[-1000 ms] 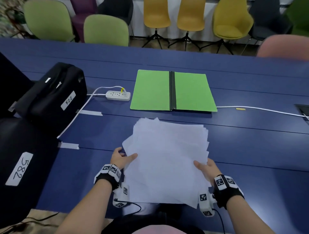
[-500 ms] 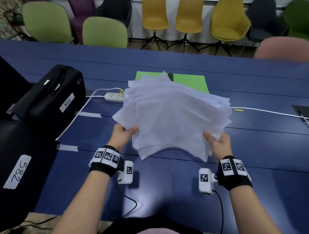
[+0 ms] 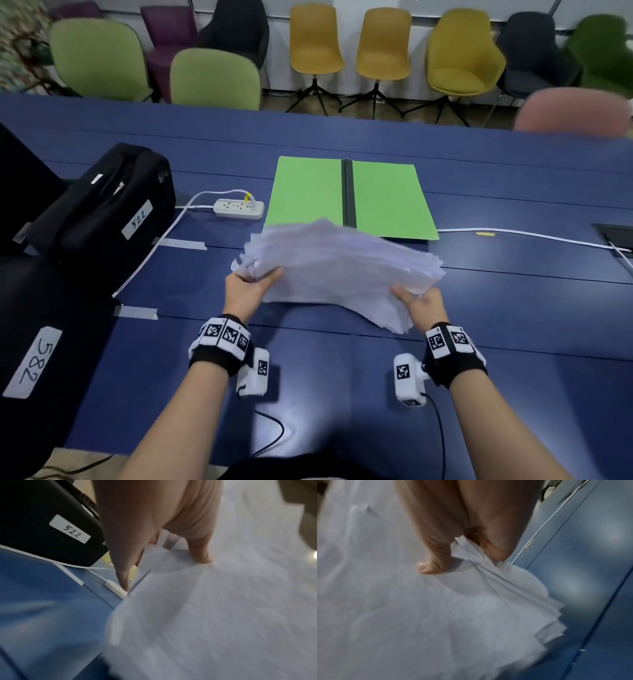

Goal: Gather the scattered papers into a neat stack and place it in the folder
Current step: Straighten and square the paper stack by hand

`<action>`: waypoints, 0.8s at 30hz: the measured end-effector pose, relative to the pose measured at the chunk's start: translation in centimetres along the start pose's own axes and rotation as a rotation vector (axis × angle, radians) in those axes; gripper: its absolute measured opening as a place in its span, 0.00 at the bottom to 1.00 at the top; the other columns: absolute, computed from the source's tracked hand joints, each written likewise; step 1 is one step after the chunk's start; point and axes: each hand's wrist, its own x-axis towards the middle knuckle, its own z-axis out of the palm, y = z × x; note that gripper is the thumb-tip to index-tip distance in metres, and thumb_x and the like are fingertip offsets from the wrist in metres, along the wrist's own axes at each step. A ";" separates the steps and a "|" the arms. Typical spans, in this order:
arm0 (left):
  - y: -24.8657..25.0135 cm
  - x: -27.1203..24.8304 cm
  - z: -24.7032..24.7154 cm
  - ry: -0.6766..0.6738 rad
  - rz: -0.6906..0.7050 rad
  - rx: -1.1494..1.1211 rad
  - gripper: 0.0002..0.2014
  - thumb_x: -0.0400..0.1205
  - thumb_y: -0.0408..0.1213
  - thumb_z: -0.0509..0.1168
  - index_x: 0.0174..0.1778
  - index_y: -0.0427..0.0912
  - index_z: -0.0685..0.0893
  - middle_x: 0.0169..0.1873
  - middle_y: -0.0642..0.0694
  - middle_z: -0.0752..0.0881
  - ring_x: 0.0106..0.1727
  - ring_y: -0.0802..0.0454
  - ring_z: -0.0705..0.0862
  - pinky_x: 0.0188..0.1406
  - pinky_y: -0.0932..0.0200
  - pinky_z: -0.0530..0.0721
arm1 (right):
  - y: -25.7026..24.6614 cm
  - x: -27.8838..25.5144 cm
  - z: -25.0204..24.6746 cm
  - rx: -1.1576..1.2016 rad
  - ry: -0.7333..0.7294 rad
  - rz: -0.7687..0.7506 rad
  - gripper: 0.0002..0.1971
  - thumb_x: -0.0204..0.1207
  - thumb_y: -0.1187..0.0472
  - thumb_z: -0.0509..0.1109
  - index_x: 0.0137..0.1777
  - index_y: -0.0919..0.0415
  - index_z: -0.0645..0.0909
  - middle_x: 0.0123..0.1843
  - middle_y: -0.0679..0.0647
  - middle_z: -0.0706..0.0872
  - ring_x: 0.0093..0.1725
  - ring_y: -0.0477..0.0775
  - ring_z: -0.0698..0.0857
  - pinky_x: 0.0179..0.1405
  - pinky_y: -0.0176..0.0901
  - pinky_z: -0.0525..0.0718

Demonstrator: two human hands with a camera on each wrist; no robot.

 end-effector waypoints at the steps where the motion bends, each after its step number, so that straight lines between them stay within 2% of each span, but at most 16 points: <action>1: 0.5 0.0 0.2 -0.004 0.016 -0.037 0.17 0.73 0.26 0.75 0.54 0.46 0.85 0.33 0.63 0.91 0.36 0.71 0.88 0.42 0.73 0.84 | 0.0 0.2 0.0 0.014 0.011 0.005 0.06 0.73 0.70 0.73 0.49 0.69 0.83 0.47 0.56 0.85 0.37 0.44 0.84 0.31 0.23 0.80; 3: 1.0 0.2 0.2 -0.030 0.022 -0.087 0.20 0.75 0.28 0.74 0.62 0.44 0.83 0.42 0.57 0.91 0.40 0.70 0.89 0.42 0.76 0.84 | 0.0 0.2 -0.2 0.041 0.044 0.014 0.04 0.74 0.68 0.73 0.45 0.70 0.84 0.42 0.55 0.85 0.33 0.46 0.83 0.29 0.23 0.80; 4: 1.3 0.2 0.1 -0.046 0.003 -0.104 0.20 0.75 0.30 0.74 0.64 0.41 0.82 0.48 0.51 0.91 0.45 0.65 0.89 0.48 0.71 0.85 | 0.2 -0.1 -0.3 0.035 0.067 0.026 0.02 0.73 0.68 0.73 0.42 0.67 0.84 0.40 0.55 0.85 0.32 0.45 0.84 0.30 0.25 0.80; 6: 1.7 0.1 0.0 -0.082 -0.015 -0.131 0.18 0.73 0.39 0.76 0.58 0.40 0.85 0.54 0.41 0.89 0.53 0.50 0.87 0.62 0.54 0.83 | 1.2 -0.6 -0.6 0.010 0.116 0.053 0.07 0.72 0.67 0.75 0.35 0.63 0.81 0.33 0.54 0.86 0.31 0.48 0.84 0.27 0.27 0.79; 7: 1.9 0.1 0.1 -0.083 0.001 -0.140 0.17 0.71 0.44 0.76 0.53 0.41 0.86 0.51 0.40 0.89 0.52 0.47 0.86 0.60 0.49 0.81 | 1.7 -0.7 -0.8 0.012 0.125 0.069 0.10 0.72 0.66 0.75 0.31 0.61 0.80 0.28 0.48 0.86 0.29 0.46 0.84 0.24 0.25 0.79; 8: 2.2 0.0 0.2 -0.069 0.018 -0.146 0.15 0.71 0.46 0.75 0.48 0.42 0.86 0.47 0.41 0.88 0.48 0.46 0.84 0.56 0.49 0.81 | 1.9 -0.8 -1.0 0.029 0.122 0.085 0.12 0.72 0.66 0.75 0.28 0.60 0.79 0.23 0.43 0.85 0.25 0.41 0.83 0.22 0.24 0.78; 9: 2.2 0.1 0.3 -0.046 0.047 -0.148 0.11 0.74 0.45 0.74 0.45 0.42 0.85 0.43 0.43 0.87 0.46 0.47 0.81 0.52 0.51 0.79 | 1.9 -0.9 -1.1 0.052 0.117 0.093 0.13 0.72 0.66 0.76 0.28 0.58 0.79 0.21 0.41 0.84 0.22 0.36 0.82 0.23 0.25 0.79; 11: 2.4 0.1 0.5 -0.006 0.098 -0.156 0.03 0.81 0.37 0.68 0.45 0.42 0.85 0.40 0.45 0.86 0.43 0.49 0.80 0.46 0.60 0.80 | 2.2 -0.9 -1.3 0.093 0.097 0.103 0.10 0.71 0.68 0.76 0.31 0.57 0.82 0.28 0.45 0.88 0.24 0.34 0.85 0.30 0.32 0.84; 13: 2.0 0.3 0.3 0.022 0.116 -0.161 0.05 0.83 0.33 0.64 0.48 0.40 0.86 0.39 0.47 0.86 0.41 0.50 0.81 0.40 0.68 0.82 | 2.0 -1.1 -1.2 0.090 0.067 0.103 0.07 0.70 0.68 0.76 0.35 0.57 0.84 0.34 0.47 0.89 0.29 0.36 0.88 0.40 0.40 0.85; 15: 1.2 0.8 -0.2 0.039 0.104 -0.188 0.10 0.85 0.34 0.60 0.51 0.38 0.87 0.36 0.49 0.87 0.38 0.52 0.80 0.37 0.65 0.79 | 1.9 -1.2 -1.3 0.106 0.051 0.114 0.06 0.66 0.63 0.80 0.37 0.60 0.85 0.35 0.46 0.91 0.33 0.43 0.89 0.48 0.49 0.87; 17: 0.6 1.2 -0.7 0.040 0.054 -0.274 0.14 0.87 0.35 0.55 0.48 0.41 0.87 0.35 0.50 0.89 0.35 0.52 0.81 0.34 0.62 0.78 | 2.0 -1.2 -1.5 0.125 0.057 0.129 0.26 0.51 0.45 0.85 0.39 0.66 0.85 0.40 0.55 0.92 0.36 0.53 0.88 0.50 0.53 0.87; 18: 0.4 1.3 -1.0 0.047 0.023 -0.333 0.16 0.88 0.36 0.52 0.47 0.43 0.87 0.36 0.50 0.90 0.34 0.53 0.84 0.31 0.64 0.80 | 2.2 -1.2 -1.6 0.130 0.058 0.129 0.32 0.44 0.39 0.85 0.38 0.65 0.86 0.41 0.55 0.92 0.37 0.54 0.88 0.48 0.51 0.87; 19: 0.0 1.6 -1.3 0.068 -0.012 -0.393 0.18 0.89 0.37 0.50 0.45 0.44 0.85 0.38 0.52 0.91 0.34 0.56 0.87 0.28 0.68 0.81 | 2.2 -1.2 -1.6 0.130 0.054 0.130 0.31 0.43 0.38 0.85 0.37 0.63 0.86 0.41 0.53 0.92 0.38 0.54 0.88 0.48 0.49 0.87; 21: -1.4 2.0 -1.9 0.150 -0.132 -0.475 0.17 0.89 0.38 0.49 0.42 0.46 0.82 0.42 0.55 0.90 0.37 0.58 0.89 0.24 0.70 0.82 | 1.7 -1.5 -1.5 0.112 0.036 0.138 0.13 0.59 0.53 0.84 0.37 0.58 0.85 0.38 0.47 0.91 0.38 0.51 0.90 0.48 0.45 0.86; 22: -2.4 2.3 -2.3 0.177 -0.208 -0.491 0.16 0.88 0.39 0.51 0.42 0.47 0.83 0.44 0.54 0.90 0.40 0.56 0.88 0.27 0.68 0.84 | 1.3 -1.6 -1.4 0.106 0.035 0.125 0.06 0.66 0.62 0.80 0.37 0.57 0.85 0.36 0.45 0.91 0.37 0.47 0.90 0.46 0.42 0.86; 24: -4.1 2.6 -3.0 0.222 -0.305 -0.366 0.12 0.80 0.38 0.59 0.38 0.46 0.88 0.41 0.48 0.88 0.41 0.48 0.85 0.35 0.61 0.84 | 1.2 -1.6 -1.2 0.099 0.060 0.097 0.07 0.70 0.68 0.76 0.36 0.56 0.84 0.35 0.47 0.89 0.35 0.47 0.88 0.35 0.32 0.86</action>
